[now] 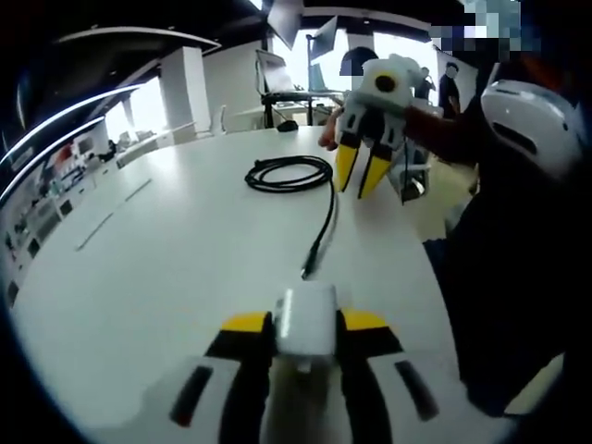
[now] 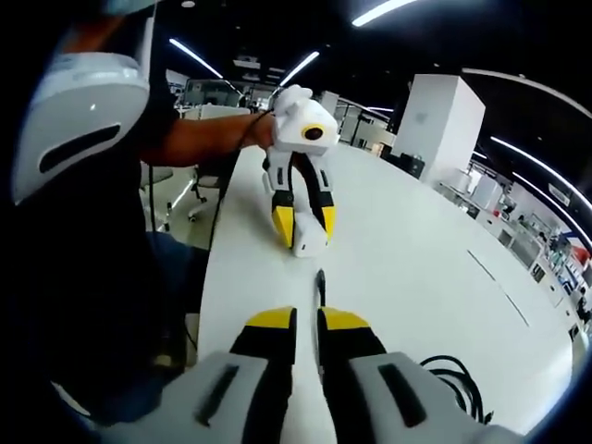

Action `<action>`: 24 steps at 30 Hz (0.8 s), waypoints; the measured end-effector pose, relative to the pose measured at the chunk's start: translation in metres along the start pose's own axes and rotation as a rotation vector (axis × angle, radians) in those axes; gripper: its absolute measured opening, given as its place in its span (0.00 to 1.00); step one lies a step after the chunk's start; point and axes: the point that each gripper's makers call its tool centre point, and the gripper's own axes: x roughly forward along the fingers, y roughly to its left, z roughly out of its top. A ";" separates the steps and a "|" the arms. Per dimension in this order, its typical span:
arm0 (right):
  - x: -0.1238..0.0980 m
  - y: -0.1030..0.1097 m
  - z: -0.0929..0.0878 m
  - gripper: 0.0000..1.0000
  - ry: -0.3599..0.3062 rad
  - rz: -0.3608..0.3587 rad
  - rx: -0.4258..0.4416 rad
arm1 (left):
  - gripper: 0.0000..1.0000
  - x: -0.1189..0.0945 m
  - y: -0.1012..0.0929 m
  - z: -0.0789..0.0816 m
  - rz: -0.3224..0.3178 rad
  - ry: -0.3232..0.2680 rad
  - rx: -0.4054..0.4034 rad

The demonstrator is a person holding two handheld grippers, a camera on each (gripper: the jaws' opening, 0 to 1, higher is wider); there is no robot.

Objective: Plug the desk Type‑C cable into the charger adapter.

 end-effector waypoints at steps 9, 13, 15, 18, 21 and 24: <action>0.015 -0.012 -0.001 0.11 -0.003 -0.012 0.062 | 0.27 0.001 0.000 0.000 -0.020 -0.005 0.009; 0.028 -0.014 -0.004 0.12 0.007 -0.006 0.090 | 0.27 0.001 0.000 0.001 -0.027 -0.008 0.011; 0.030 -0.015 -0.005 0.12 0.010 -0.006 0.100 | 0.27 0.001 0.000 0.001 -0.028 -0.008 0.012; 0.035 -0.015 -0.005 0.12 0.009 -0.003 0.113 | 0.27 0.001 -0.001 0.001 -0.031 -0.009 0.013; 0.039 -0.018 -0.004 0.12 0.011 -0.002 0.123 | 0.27 0.001 -0.001 0.001 -0.034 -0.010 0.015; 0.042 -0.020 -0.003 0.12 0.015 -0.003 0.131 | 0.27 0.001 -0.001 0.001 -0.035 -0.013 0.013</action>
